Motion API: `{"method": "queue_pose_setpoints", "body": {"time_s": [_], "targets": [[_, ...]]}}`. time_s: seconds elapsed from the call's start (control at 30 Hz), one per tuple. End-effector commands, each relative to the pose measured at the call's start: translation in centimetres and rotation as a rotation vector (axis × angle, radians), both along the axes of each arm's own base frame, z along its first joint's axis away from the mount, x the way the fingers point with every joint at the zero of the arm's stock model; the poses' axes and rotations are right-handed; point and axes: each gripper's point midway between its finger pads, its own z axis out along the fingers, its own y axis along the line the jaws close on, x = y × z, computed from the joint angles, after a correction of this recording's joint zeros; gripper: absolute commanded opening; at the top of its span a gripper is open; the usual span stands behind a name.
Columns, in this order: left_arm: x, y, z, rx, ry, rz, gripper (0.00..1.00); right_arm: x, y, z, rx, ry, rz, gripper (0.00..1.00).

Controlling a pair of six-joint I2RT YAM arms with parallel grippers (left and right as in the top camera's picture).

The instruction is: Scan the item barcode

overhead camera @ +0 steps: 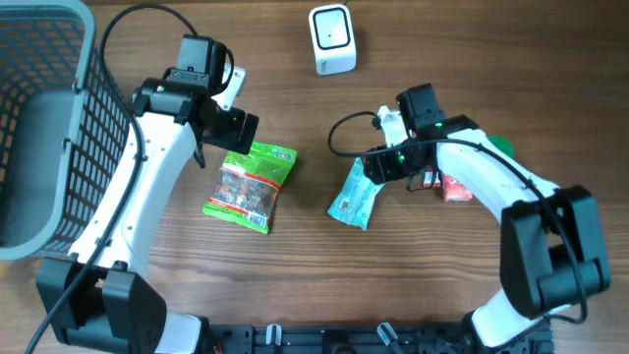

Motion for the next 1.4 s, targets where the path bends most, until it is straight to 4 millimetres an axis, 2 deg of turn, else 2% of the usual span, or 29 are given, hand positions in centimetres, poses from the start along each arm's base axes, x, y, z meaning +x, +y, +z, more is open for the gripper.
{"method": "queue_pose_setpoints", "body": {"time_s": [0.0, 0.17, 0.23, 0.3, 0.4, 0.43, 0.53, 0.67, 0.83, 0.93, 0.97, 1.03, 1.13, 1.2, 1.3, 1.37], "targets": [[0.3, 0.0, 0.5, 0.008, -0.018, -0.007, 1.0, -0.2, 0.4, -1.3, 0.008, 0.019, 0.05, 0.63], [0.3, 0.0, 0.5, 0.008, -0.018, -0.007, 1.0, -0.9, 0.2, -2.8, -0.006, 0.067, 0.054, 0.62], [0.3, 0.0, 0.5, 0.008, -0.018, -0.007, 1.0, -1.2, 0.1, -3.4, -0.011, 0.082, 0.054, 0.57], [0.3, 0.0, 0.5, 0.008, -0.018, -0.007, 1.0, -1.5, 0.0, -3.8, -0.013, 0.094, 0.054, 0.34], [0.3, 0.0, 0.5, 0.008, -0.018, -0.007, 1.0, -1.7, 0.6, -3.2, 0.022, 0.1, 0.064, 0.08], [0.3, 0.0, 0.5, 0.008, -0.018, -0.007, 1.0, -1.3, 0.6, -2.3, 0.027, 0.083, 0.064, 0.04], [0.3, 0.0, 0.5, 0.008, -0.018, -0.007, 1.0, -0.4, 0.9, 0.4, 0.053, 0.025, 0.063, 0.04], [0.3, 0.0, 0.5, 0.008, -0.018, -0.007, 1.0, -0.6, 2.6, 7.3, 0.211, -0.091, 0.164, 0.04], [0.3, 0.0, 0.5, 0.008, -0.018, -0.007, 1.0, -0.9, 1.7, 14.9, 0.262, -0.297, 0.16, 0.04], [0.3, 0.0, 0.5, 0.008, -0.018, -0.007, 1.0, -2.0, 1.9, 19.3, 0.334, -0.419, 0.203, 0.04], [0.3, 0.0, 0.5, 0.008, -0.018, -0.007, 1.0, -2.7, 2.3, 21.5, 0.373, -0.483, 0.236, 0.04], [0.3, 0.0, 0.5, 0.008, -0.018, -0.007, 1.0, -3.7, 2.2, 24.1, 0.394, -0.571, 0.257, 0.04], [0.3, 0.0, 0.5, 0.008, -0.018, -0.007, 1.0, -5.2, 1.7, 27.0, 0.398, -0.669, 0.268, 0.04], [0.3, 0.0, 0.5, 0.008, -0.018, -0.007, 1.0, -6.1, 1.5, 28.0, 0.401, -0.697, 0.271, 0.04], [0.3, 0.0, 0.5, 0.008, -0.018, -0.007, 1.0, -6.7, 1.1, 28.1, 0.386, -0.699, 0.255, 0.04], [0.3, 0.0, 0.5, 0.008, -0.018, -0.007, 1.0, -5.9, -0.5, 26.7, 0.318, -0.633, 0.114, 0.04]]}}
